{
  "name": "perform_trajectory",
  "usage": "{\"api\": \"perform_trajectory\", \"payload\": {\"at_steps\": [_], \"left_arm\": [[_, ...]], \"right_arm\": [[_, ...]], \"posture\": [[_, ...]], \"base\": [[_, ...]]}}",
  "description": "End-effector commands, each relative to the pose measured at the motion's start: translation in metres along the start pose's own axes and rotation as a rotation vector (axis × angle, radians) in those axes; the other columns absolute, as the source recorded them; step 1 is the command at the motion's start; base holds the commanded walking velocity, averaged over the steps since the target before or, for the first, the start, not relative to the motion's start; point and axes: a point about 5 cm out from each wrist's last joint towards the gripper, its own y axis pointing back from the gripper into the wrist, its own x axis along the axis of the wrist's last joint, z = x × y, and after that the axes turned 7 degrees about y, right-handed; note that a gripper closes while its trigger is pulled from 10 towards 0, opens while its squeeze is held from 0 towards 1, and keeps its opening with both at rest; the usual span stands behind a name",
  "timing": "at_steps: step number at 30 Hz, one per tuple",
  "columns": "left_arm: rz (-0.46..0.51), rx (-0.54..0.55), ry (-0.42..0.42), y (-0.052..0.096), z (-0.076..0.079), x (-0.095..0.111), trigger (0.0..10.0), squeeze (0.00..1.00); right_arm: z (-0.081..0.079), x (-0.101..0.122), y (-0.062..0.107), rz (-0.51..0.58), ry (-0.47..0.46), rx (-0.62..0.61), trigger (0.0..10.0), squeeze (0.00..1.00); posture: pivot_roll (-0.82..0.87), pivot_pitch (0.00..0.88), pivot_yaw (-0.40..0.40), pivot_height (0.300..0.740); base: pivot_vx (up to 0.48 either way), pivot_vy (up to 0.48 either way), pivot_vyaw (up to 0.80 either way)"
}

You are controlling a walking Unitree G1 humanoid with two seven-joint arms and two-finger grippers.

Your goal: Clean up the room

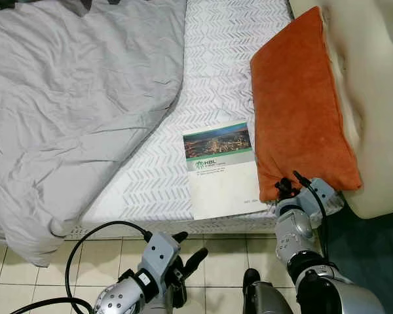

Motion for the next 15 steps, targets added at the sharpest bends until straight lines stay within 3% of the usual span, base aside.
{"api": "perform_trajectory", "payload": {"at_steps": [1,5,11,15], "left_arm": [[-0.035,0.001,0.011,0.005,0.002,-0.008,10.0,0.0],[-0.036,0.007,0.011,0.005,0.002,-0.008,10.0,0.0],[-0.03,0.012,0.013,0.003,0.002,-0.007,10.0,0.0],[-0.026,0.019,0.014,0.003,0.002,-0.007,10.0,0.0]], "right_arm": [[0.023,-0.02,0.008,-0.09,-0.055,-0.105,0.0,0.0],[0.02,-0.023,0.007,-0.125,-0.2,-0.112,0.0,0.0],[-0.003,-0.027,0.006,-0.192,-0.338,0.004,0.0,0.0],[-0.004,-0.027,0.006,-0.21,-0.319,0.054,0.0,0.0]], "posture": [[0.15,0.506,0.083,0.74],[0.14,0.504,0.081,0.74],[0.13,0.501,0.07,0.74],[0.13,0.5,0.063,0.74]], "base": [[0.0,0.0,0.0],[0.0,0.0,0.0],[0.0,0.0,0.0],[0.0,0.0,0.0]]}}
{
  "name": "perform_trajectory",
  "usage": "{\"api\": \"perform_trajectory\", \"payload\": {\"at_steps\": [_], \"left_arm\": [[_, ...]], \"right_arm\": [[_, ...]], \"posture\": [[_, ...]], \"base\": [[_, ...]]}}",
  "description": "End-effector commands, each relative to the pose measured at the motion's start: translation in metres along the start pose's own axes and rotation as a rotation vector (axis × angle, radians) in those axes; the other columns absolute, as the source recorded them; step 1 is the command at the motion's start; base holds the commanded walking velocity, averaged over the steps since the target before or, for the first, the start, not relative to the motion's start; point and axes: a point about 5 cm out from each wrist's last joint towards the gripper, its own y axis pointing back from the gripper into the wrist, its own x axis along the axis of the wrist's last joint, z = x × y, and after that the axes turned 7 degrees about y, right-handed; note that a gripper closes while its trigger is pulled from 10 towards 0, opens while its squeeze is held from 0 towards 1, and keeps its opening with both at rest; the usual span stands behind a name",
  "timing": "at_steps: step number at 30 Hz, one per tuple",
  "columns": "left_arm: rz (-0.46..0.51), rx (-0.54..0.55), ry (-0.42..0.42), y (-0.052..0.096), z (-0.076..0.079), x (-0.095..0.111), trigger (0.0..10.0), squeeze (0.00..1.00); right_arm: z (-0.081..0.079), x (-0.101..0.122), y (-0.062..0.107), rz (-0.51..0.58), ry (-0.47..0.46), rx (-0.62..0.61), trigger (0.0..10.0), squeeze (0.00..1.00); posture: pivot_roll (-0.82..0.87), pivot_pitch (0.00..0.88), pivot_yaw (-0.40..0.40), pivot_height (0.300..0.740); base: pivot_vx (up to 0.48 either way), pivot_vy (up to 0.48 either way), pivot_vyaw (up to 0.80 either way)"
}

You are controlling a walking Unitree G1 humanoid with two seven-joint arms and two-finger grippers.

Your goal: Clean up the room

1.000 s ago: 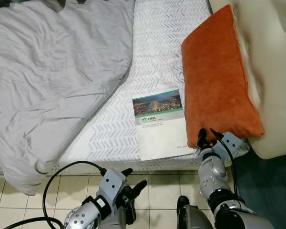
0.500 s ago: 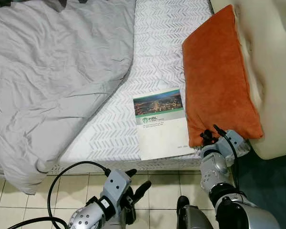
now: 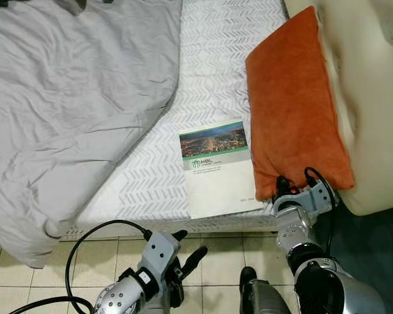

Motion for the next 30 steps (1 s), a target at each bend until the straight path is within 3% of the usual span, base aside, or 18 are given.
{"api": "perform_trajectory", "payload": {"at_steps": [1,3,5,10,16,17,23,26,27,29,30], "left_arm": [[-0.036,0.007,0.016,0.005,0.002,-0.009,10.0,0.0],[-0.035,0.012,0.016,0.006,0.001,-0.009,10.0,0.0],[-0.035,0.019,0.02,0.006,0.001,-0.009,10.0,0.0],[-0.035,0.025,0.024,0.007,0.002,-0.011,10.0,0.0],[-0.035,0.027,0.033,0.006,0.005,-0.013,10.0,0.0],[-0.033,0.026,0.037,0.005,0.006,-0.013,10.0,0.0],[-0.03,0.029,0.043,0.001,0.006,-0.014,10.0,0.0],[-0.029,0.029,0.045,-0.001,0.006,-0.015,10.0,0.0],[-0.026,0.036,0.025,-0.003,0.005,-0.014,10.0,0.0],[-0.026,0.039,0.017,-0.004,0.005,-0.014,10.0,0.0],[-0.027,0.055,-0.011,-0.005,0.003,-0.013,10.0,0.0]], "right_arm": [[0.017,-0.023,0.009,-0.112,-0.002,-0.023,0.0,0.0],[0.023,-0.019,0.01,-0.112,0.044,-0.013,0.0,0.0],[0.04,-0.011,0.012,-0.09,0.093,-0.036,0.0,0.0],[0.054,-0.005,0.017,-0.081,0.113,-0.051,0.0,0.0],[0.071,-0.005,0.038,-0.084,0.157,-0.053,0.0,0.0],[0.079,-0.005,0.049,-0.09,0.161,-0.073,0.0,0.0],[0.081,-0.007,0.068,-0.116,0.173,-0.074,0.0,0.0],[0.082,-0.008,0.07,-0.132,0.201,-0.075,0.0,0.0],[0.083,-0.003,0.065,-0.126,0.272,-0.077,0.0,0.0],[0.082,-0.002,0.064,-0.123,0.294,-0.079,0.0,0.0],[0.077,0.004,0.059,-0.105,0.36,-0.051,10.0,0.27]], "posture": [[0.12,0.5,0.06,0.74],[0.12,0.5,0.06,0.74],[0.11,0.499,0.048,0.74],[0.1,0.497,0.042,0.74],[0.08,0.493,0.032,0.74],[0.06,0.491,0.026,0.74],[0.04,0.487,0.021,0.74],[0.04,0.483,0.018,0.74],[0.04,0.482,0.017,0.74],[0.04,0.482,0.017,0.74],[0.04,0.48,0.015,0.74]], "base": [[0.0,0.0,0.0],[0.0,0.0,0.0],[0.0,0.0,0.0],[0.0,0.0,0.0],[0.0,0.0,0.0],[0.0,0.0,0.0],[0.0,0.0,0.0],[0.0,0.0,0.0],[0.0,0.0,0.0],[0.0,0.0,0.0],[0.0,0.0,0.0]]}}
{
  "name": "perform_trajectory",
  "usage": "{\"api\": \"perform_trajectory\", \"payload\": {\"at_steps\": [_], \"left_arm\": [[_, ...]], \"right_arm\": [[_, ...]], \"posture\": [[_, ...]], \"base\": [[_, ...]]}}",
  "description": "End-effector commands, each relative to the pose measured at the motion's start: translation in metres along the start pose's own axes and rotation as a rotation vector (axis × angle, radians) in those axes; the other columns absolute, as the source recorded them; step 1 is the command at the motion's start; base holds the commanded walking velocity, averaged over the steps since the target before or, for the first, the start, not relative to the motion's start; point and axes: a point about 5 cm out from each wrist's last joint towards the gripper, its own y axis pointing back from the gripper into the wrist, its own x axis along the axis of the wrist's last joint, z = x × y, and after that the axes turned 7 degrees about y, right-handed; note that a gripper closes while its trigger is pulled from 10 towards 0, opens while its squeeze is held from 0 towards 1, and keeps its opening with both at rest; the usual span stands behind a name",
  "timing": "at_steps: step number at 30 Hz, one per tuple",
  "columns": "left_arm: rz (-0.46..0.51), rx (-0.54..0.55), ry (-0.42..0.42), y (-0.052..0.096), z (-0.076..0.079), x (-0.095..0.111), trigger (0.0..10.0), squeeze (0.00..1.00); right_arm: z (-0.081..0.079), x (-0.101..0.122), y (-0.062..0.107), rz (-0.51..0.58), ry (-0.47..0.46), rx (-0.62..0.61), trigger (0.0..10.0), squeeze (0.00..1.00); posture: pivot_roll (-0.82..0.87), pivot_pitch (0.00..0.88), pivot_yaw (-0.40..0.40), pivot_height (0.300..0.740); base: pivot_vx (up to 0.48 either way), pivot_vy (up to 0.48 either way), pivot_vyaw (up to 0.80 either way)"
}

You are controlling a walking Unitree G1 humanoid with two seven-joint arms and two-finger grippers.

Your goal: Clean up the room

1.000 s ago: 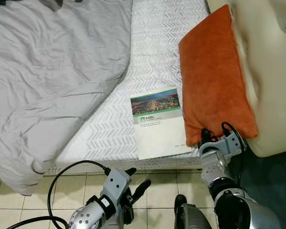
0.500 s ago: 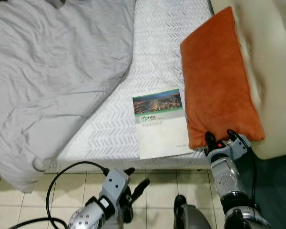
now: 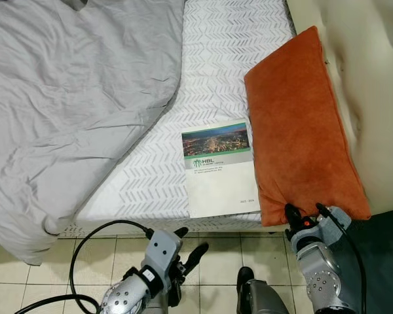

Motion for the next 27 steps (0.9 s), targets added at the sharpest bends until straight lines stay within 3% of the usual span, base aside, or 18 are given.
{"api": "perform_trajectory", "payload": {"at_steps": [1,2,6,8,9,10,11,14,20,22,27], "left_arm": [[-0.057,0.008,-0.003,0.005,0.003,-0.014,10.0,0.0],[-0.057,0.009,-0.012,0.005,0.003,-0.014,10.0,0.0],[-0.057,0.02,-0.04,0.004,0.002,-0.015,10.0,0.0],[-0.057,0.02,-0.04,0.004,0.002,-0.015,10.0,0.0],[-0.058,0.024,-0.046,0.004,0.001,-0.015,10.0,0.0],[-0.064,0.042,-0.07,0.002,-0.003,-0.016,10.0,0.0],[-0.064,0.042,-0.07,0.002,-0.003,-0.016,10.0,0.0],[-0.083,0.067,-0.076,-0.004,-0.011,-0.02,10.0,0.0],[-0.067,0.079,-0.107,-0.013,-0.021,-0.019,10.0,0.0],[-0.049,0.102,-0.117,-0.022,-0.03,-0.017,10.0,0.0],[-0.039,0.133,-0.103,-0.035,-0.038,-0.016,10.0,0.0]], "right_arm": [[0.021,-0.009,0.006,-0.04,0.048,-0.08,10.0,0.27],[0.018,-0.006,0.004,-0.023,0.066,-0.062,10.0,1.0],[0.005,0.003,0.003,0.042,0.19,-0.013,10.0,1.0],[0.005,0.003,0.003,0.042,0.19,-0.013,10.0,1.0],[0.003,0.005,0.004,0.062,0.237,-0.006,10.0,1.0],[0.002,0.005,0.011,0.102,0.344,-0.003,10.0,1.0],[0.002,0.005,0.011,0.102,0.344,-0.003,10.0,1.0],[0.01,-0.011,0.023,0.079,0.433,-0.026,10.0,1.0],[0.016,-0.017,0.034,0.076,0.5,-0.046,10.0,1.0],[0.013,-0.018,0.039,0.095,0.513,-0.005,10.0,1.0],[0.018,-0.017,0.037,0.112,0.526,-0.014,10.0,1.0]], "posture": [[0.04,0.48,0.015,0.74],[0.04,0.479,0.012,0.74],[0.04,0.466,0.003,0.74],[0.04,0.466,0.003,0.74],[0.04,0.457,0.0,0.74],[0.04,0.434,-0.009,0.74],[0.04,0.434,-0.009,0.74],[0.02,0.336,-0.026,0.74],[-0.02,0.225,-0.047,0.74],[-0.04,0.134,-0.056,0.74],[-0.06,0.019,-0.053,0.74]], "base": [[0.0,0.0,0.0],[0.0,0.0,0.0],[0.0,0.0,0.0],[0.0,0.0,0.0],[0.0,0.0,0.0],[0.0,0.0,0.0],[0.0,0.0,0.0],[0.0,0.0,0.0],[0.0,0.0,0.0],[0.0,0.0,0.0],[0.0,0.0,0.0]]}}
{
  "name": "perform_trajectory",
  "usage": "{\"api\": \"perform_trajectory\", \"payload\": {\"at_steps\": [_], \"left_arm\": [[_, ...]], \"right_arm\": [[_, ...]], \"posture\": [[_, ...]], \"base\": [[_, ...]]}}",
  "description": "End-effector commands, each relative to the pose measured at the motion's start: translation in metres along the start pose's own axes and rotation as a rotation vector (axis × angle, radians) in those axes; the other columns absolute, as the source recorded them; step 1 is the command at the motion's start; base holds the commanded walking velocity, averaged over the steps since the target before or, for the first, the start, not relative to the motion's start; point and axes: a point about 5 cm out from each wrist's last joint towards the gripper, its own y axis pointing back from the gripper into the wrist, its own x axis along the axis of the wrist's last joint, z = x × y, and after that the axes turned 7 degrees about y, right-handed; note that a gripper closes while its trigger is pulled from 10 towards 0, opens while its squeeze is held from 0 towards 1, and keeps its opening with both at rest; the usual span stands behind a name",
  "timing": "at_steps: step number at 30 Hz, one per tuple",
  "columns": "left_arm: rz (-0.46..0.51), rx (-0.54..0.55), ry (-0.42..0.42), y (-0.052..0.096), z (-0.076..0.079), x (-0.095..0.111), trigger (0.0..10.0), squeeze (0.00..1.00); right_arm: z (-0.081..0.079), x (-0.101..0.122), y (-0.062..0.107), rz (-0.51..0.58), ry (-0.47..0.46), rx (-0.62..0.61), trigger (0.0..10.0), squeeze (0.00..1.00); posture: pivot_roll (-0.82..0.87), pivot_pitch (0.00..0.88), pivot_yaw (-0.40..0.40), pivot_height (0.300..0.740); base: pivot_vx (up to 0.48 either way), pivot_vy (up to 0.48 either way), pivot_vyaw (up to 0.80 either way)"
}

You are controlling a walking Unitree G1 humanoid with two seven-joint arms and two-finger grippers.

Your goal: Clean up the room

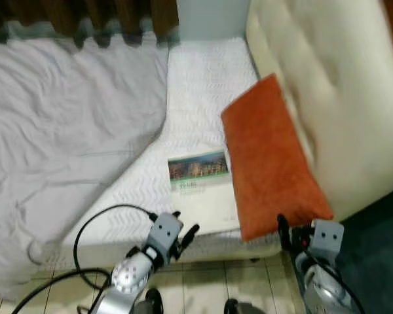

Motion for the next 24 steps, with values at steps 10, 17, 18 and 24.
{"api": "perform_trajectory", "payload": {"at_steps": [10,17,18,24], "left_arm": [[-0.048,0.11,0.05,-0.004,-0.021,-0.015,10.0,0.0],[-0.003,0.221,0.149,0.005,-0.038,-0.005,10.0,0.0],[-0.003,0.221,0.149,0.005,-0.038,-0.005,10.0,0.0],[0.031,0.29,0.213,0.0,-0.036,-0.002,10.0,0.0]], "right_arm": [[0.017,-0.005,0.018,0.068,0.114,0.0,10.0,1.0],[0.032,-0.013,0.033,0.122,0.142,-0.078,10.0,1.0],[0.032,-0.013,0.033,0.122,0.142,-0.078,10.0,1.0],[0.023,-0.03,0.018,-0.033,0.116,-0.047,10.0,0.0]], "posture": [[-0.09,0.0,-0.026,0.74],[-0.08,0.0,-0.005,0.74],[-0.08,0.0,-0.005,0.74],[-0.07,0.0,-0.008,0.74]], "base": [[0.0,0.0,0.0],[0.0,0.0,0.0],[0.0,0.0,0.0],[0.0,0.314,0.0]]}}
